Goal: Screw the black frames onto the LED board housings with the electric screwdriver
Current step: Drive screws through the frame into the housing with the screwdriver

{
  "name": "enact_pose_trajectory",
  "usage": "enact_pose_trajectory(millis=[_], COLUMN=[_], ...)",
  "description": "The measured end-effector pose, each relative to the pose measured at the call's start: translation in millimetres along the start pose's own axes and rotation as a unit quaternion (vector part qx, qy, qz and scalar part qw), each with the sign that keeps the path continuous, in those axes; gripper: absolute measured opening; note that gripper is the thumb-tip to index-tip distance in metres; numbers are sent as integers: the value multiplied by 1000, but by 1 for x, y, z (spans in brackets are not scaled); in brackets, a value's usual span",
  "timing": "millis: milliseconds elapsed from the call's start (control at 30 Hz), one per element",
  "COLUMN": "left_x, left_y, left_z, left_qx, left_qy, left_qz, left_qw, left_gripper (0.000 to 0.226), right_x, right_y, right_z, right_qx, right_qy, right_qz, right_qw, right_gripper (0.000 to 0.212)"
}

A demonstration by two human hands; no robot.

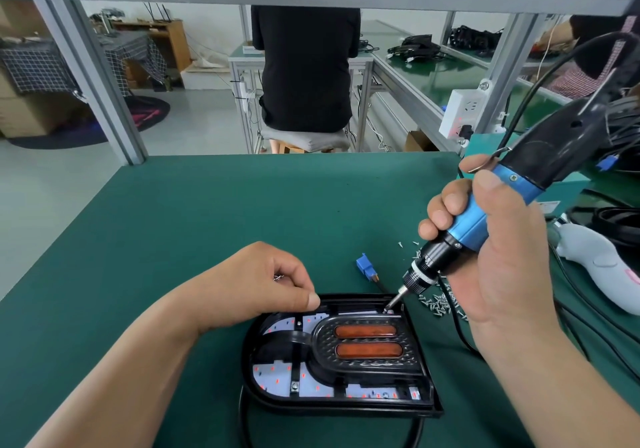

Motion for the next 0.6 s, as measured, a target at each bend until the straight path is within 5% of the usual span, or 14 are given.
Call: enact_pose_trajectory(millis=[600], left_x=[14], left_y=[-8], left_z=[-1], left_qx=[-9], left_qy=[1], left_qz=[39], left_qw=[999], left_gripper=[37], right_x=[1], right_y=[-5], right_z=[3], right_qx=[21], right_qy=[19], right_qz=[13], right_qw=[1000], right_gripper=[12])
Point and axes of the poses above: each hand's wrist, its own z-axis towards the middle knuckle, its own x-axis out of the palm, y = z × x, the point moved 8 cm from there along z, towards the middle knuckle, and after that the axes turned 5 degrees about -z, right-handed, at the moved point
